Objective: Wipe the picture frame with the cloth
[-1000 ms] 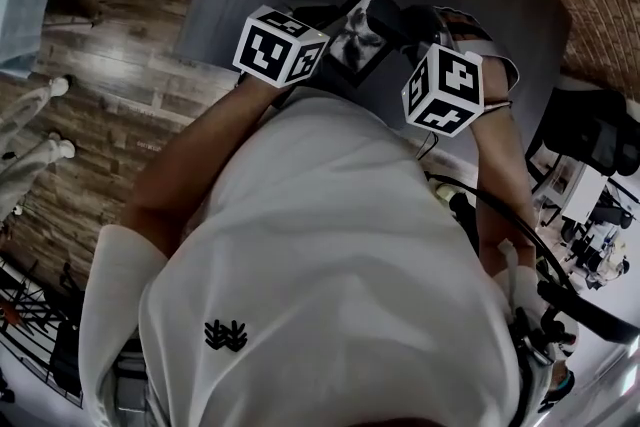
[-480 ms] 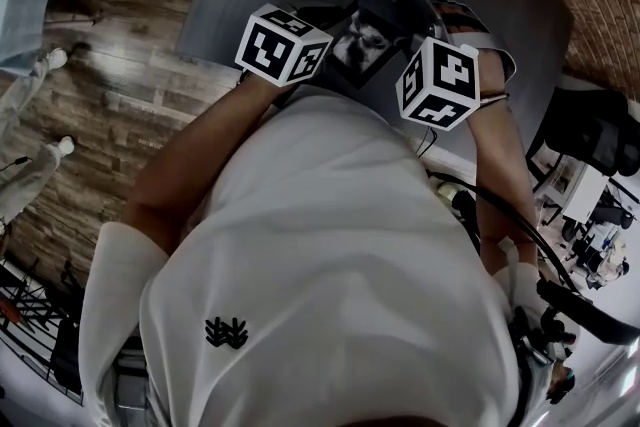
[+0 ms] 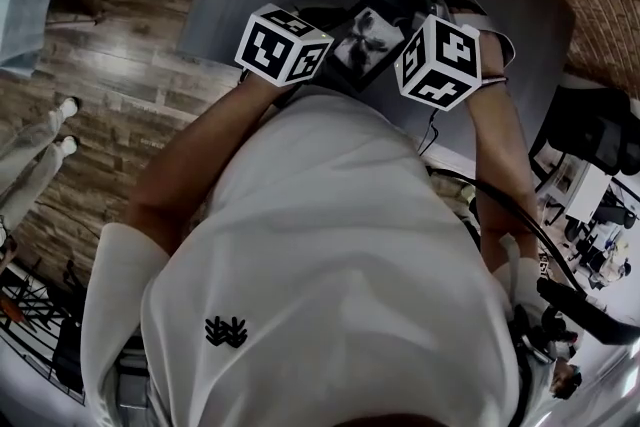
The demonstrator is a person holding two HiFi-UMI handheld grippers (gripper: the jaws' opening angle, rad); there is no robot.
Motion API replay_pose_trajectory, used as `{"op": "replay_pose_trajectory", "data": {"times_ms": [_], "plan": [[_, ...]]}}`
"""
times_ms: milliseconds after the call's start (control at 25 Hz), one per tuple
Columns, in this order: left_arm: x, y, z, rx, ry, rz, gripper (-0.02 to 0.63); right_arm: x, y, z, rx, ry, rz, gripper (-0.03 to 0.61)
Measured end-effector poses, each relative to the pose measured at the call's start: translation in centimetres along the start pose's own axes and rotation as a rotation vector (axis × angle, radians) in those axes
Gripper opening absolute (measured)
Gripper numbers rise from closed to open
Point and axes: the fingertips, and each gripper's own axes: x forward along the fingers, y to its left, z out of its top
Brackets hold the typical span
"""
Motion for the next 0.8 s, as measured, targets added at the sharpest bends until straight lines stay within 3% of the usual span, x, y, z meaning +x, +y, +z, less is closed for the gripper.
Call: {"op": "replay_pose_trajectory", "data": {"times_ms": [320,560,800], "plan": [[-0.4,0.6,-0.3,-0.012,0.005,0.004,0.074,-0.3,-1.6,-4.1,0.117,0.051,-0.026,0.091],[-0.3,-0.3,-0.3,0.019,0.012,-0.022,0.074,-0.1,-0.9,-3.8,0.175,-0.003,0.019,0.091],[-0.2,-0.2,-0.1,0.028,0.013,-0.015,0.074,-0.2,-0.2,-5.1,0.198,0.006,0.037,0.091]]}}
